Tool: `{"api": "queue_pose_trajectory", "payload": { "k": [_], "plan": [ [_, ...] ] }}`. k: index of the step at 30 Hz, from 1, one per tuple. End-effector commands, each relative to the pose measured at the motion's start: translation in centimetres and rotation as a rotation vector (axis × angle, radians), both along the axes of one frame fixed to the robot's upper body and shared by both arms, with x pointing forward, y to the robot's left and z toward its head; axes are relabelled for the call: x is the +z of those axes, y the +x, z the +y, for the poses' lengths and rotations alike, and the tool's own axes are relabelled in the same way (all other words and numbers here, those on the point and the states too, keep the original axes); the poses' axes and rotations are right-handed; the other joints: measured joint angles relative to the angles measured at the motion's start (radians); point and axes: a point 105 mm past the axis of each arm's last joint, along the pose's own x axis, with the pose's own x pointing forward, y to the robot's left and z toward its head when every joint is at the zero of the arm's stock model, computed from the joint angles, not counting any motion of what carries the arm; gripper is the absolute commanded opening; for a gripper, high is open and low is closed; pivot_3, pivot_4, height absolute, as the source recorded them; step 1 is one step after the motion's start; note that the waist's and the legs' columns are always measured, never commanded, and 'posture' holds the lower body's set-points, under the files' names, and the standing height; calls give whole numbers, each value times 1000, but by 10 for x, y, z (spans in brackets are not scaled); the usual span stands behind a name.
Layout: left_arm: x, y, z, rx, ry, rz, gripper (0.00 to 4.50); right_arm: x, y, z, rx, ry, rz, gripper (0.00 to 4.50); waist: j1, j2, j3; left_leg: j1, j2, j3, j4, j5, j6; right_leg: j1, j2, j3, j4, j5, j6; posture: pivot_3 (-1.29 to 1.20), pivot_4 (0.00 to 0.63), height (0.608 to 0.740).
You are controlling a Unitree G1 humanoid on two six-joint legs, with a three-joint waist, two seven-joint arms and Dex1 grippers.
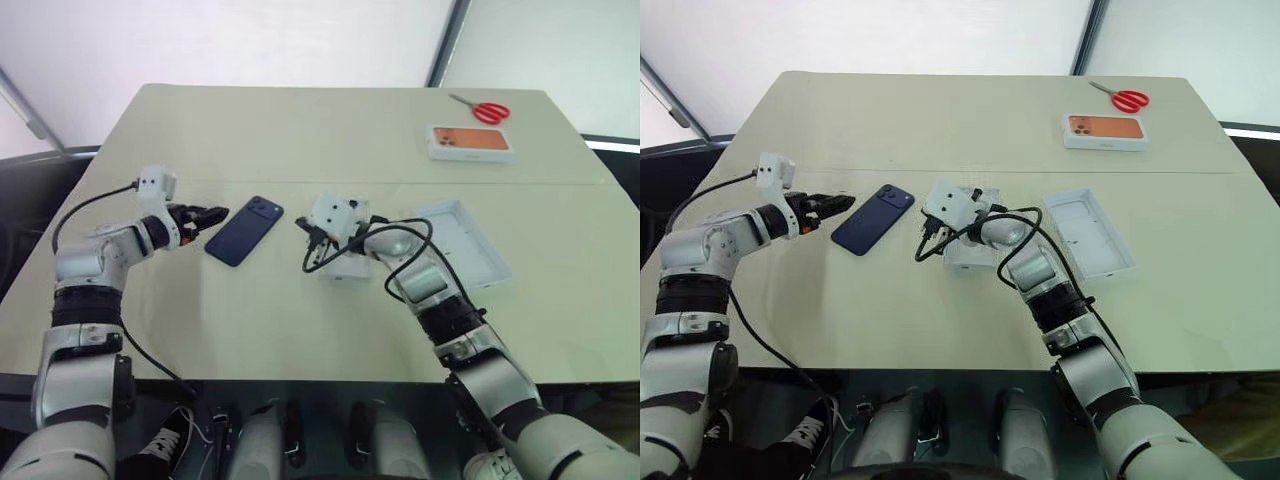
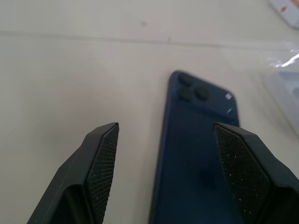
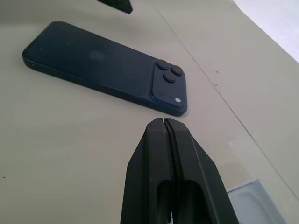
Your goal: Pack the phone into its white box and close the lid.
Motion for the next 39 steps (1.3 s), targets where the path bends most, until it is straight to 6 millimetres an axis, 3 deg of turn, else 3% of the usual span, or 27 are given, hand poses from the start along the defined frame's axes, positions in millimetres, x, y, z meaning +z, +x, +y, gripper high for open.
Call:
{"api": "queue_pose_trajectory", "payload": {
  "k": [1, 5, 10, 16, 23, 26, 39],
  "plan": [
    [2, 4, 0, -58, 65, 10, 3396, 11, -3, 15, 29, -5, -50, 43, -1, 0, 0, 0, 0, 1, 0, 0, 0, 0, 0, 0, 0, 0, 0, 0, 150, 738],
    [-15, 2, -12, -143, 20, 78, 3396, 12, -5, 21, 26, 6, -27, 43, -2, 0, 0, 0, 0, 1, 0, 0, -1, -1, 0, 1, 1, 0, 0, 0, 150, 738],
    [-27, -20, -34, -323, -62, 217, 3396, 1, -9, 25, 43, -42, 20, 43, -2, 0, 0, 0, 0, 2, 0, 0, 0, -1, 0, 1, 2, 0, 0, 0, 150, 738],
    [-37, -40, -42, -387, -120, 305, 3396, -8, -6, 24, 21, -106, 0, 43, -2, 0, 0, 1, 0, 2, 0, 0, 0, -2, -1, 3, 3, 0, 0, 0, 150, 738],
    [-30, -22, -28, -253, -125, 247, 3396, -20, 0, 21, 20, -208, -17, 43, 2, 0, -1, 1, -1, 1, 1, 1, 1, -1, -1, 3, 5, -1, 0, 0, 150, 738],
    [-35, -18, -26, -219, -101, 271, 3396, -24, 4, 22, 15, -253, -24, 43, -1, 0, -1, 2, -1, 1, 1, 1, 1, -2, -1, 3, 7, -1, 0, 0, 150, 738],
    [-71, -34, -66, -307, -145, 456, 3396, -29, -1, 43, 80, -264, 7, 43, 3, 3, -8, 3, -2, 1, 1, 2, 1, -1, -2, 3, 9, -2, 0, 0, 150, 738]
  ]
}}
